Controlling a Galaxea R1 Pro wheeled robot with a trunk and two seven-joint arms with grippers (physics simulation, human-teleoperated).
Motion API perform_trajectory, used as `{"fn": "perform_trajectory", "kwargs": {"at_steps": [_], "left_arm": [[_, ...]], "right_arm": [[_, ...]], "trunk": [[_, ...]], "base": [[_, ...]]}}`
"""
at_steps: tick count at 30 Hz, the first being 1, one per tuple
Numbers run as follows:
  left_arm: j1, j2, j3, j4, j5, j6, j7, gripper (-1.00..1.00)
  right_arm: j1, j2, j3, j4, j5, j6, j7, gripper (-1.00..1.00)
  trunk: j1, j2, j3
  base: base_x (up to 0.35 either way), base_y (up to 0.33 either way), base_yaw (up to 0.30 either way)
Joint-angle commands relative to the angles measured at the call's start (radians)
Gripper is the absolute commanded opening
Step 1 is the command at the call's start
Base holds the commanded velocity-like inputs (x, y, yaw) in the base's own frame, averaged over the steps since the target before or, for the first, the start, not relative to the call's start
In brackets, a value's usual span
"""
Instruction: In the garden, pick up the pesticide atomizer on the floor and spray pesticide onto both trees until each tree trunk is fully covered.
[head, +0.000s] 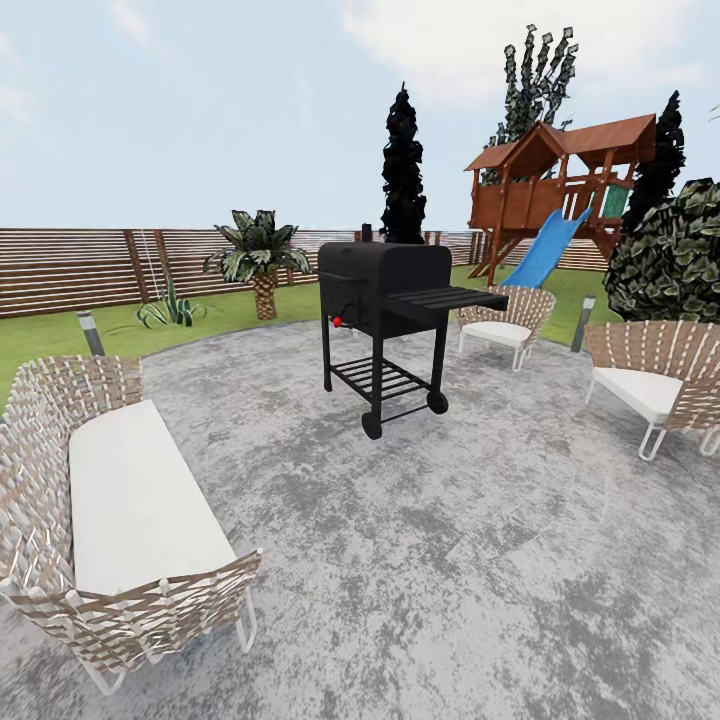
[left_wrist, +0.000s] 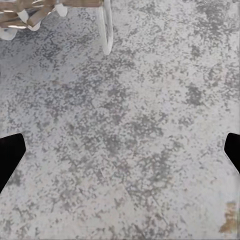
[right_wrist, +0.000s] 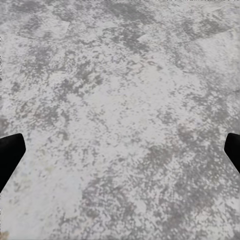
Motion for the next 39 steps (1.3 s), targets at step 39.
{"fn": "perform_trajectory", "kwargs": {"at_steps": [39], "left_arm": [[-0.002, 0.003, -0.002, 0.000, -0.008, -0.008, -0.011, 1.00]], "right_arm": [[-0.001, 0.002, -0.009, -0.004, -0.020, -0.001, -0.008, 1.00]], "trunk": [[0.000, -0.001, -0.001]], "base": [[0.000, 0.000, -0.194]]}}
